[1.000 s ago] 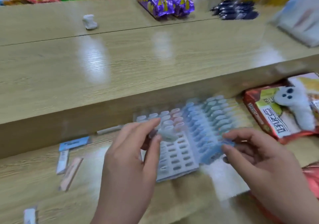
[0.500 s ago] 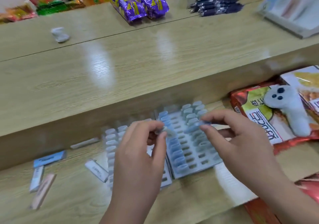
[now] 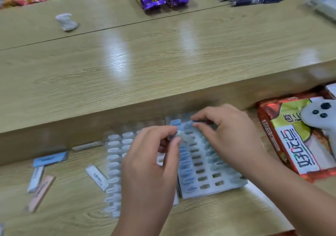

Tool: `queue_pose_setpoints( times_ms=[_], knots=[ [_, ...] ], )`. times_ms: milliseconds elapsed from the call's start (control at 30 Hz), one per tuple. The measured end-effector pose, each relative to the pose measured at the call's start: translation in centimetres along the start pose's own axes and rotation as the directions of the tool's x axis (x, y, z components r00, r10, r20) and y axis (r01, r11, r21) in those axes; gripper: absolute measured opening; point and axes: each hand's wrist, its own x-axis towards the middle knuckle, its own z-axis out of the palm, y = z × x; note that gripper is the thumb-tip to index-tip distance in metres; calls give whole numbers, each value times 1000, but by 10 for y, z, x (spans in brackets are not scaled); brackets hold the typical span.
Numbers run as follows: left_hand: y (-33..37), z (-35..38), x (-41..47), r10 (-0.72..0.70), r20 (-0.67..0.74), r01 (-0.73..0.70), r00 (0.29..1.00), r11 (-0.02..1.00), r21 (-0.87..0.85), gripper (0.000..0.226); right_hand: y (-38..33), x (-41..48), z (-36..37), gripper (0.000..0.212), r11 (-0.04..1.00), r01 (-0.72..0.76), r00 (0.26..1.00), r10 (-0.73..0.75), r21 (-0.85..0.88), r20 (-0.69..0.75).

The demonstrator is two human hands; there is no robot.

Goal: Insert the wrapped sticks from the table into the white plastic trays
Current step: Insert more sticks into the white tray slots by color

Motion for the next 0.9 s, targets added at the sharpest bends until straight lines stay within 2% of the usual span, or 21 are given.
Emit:
queue_pose_setpoints(
  times_ms=[133,233,267,333,433,467,533,667,700,767,833,900],
  knots=[
    [1,-2,0,8,-4,-8,1000,1000,1,16,-2,4,0,12,978,111,993,-103,-178,50],
    [2,-2,1,9,-2,-9,1000,1000,3,18,-2,4,-2,23,935,200,978,-172,-292,119],
    [2,-2,1,6,-2,-6,1000,1000,4,18,-1,4,-6,27,947,195,979,-171,-254,115],
    [4,-1,1,-3,16,3,1000,1000,-9,17,2,1,-21,31,985,167,983,-163,-39,80],
    [9,4,1,18,63,-14,998,998,-59,18,2,-12,-43,31,922,164,974,-207,351,87],
    [12,7,0,28,77,-21,997,996,-83,19,1,-17,-46,31,901,167,970,-222,400,96],
    [20,13,-2,30,94,-17,995,990,-138,22,2,-27,-51,29,900,201,969,-241,387,59],
    [28,21,-9,-52,183,102,982,956,-274,30,11,-48,-53,27,911,177,984,-169,374,-55],
    [24,21,-11,-44,209,94,977,968,-234,28,15,-55,-53,28,910,164,986,-153,381,-59],
    [14,19,-15,30,245,-30,969,1000,-5,21,21,-68,-50,30,898,124,992,-112,423,-54],
    [2,18,-20,80,270,-139,959,969,205,22,24,-76,-46,30,892,98,995,-79,442,-61],
    [-5,20,-27,70,306,-174,949,929,326,27,27,-80,-41,29,903,89,995,-64,421,-73]
  ],
)
